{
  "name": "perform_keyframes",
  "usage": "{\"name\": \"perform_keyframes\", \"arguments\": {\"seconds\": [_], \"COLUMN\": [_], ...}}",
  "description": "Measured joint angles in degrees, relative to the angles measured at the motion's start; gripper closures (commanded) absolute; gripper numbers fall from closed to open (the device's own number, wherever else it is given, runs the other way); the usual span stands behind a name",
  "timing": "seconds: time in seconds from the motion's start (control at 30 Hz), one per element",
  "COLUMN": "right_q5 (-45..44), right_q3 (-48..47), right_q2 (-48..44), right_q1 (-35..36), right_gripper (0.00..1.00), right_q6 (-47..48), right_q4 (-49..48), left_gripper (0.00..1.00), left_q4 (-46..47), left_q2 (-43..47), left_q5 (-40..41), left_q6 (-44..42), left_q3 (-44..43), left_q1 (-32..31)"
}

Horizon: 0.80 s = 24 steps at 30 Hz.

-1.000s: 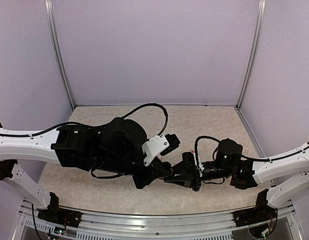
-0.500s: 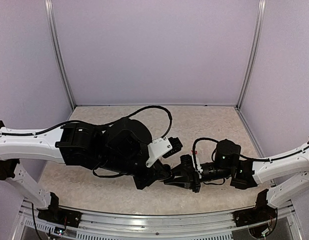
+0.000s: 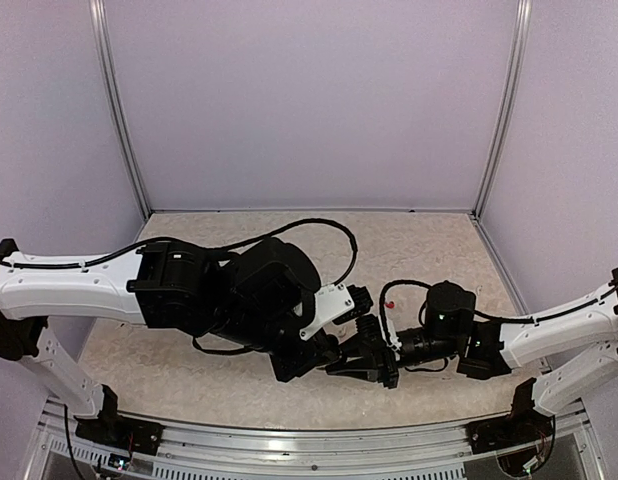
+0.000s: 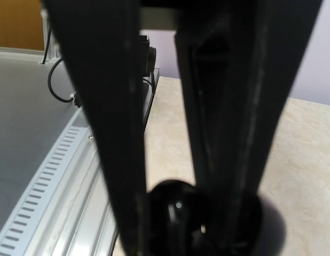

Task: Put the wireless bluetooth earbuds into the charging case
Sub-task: Insert the right earbud into the right side groove of the charging case.

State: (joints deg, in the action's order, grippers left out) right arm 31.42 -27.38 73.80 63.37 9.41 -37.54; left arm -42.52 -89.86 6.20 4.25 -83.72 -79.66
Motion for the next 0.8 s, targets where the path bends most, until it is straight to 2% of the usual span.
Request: {"name": "perform_keyframes", "arguments": {"seconds": [0.5, 0.8], "right_q5": [-0.7, -0.7], "right_q3": [0.6, 1.1], "right_q2": [0.9, 0.9], "right_q1": [0.0, -0.2], "right_gripper": [1.0, 1.0], "right_q6": [-2.3, -4.3], "right_q4": [-5.6, -10.0], "left_gripper": [0.59, 0.42], "left_q4": [-0.8, 3.5], "left_q2": [0.0, 4.7], "left_q5": [-1.1, -1.2], "left_q6": [-1.7, -3.3], "left_q3": [-1.7, 0.7], "left_q1": [0.7, -0.2]}}
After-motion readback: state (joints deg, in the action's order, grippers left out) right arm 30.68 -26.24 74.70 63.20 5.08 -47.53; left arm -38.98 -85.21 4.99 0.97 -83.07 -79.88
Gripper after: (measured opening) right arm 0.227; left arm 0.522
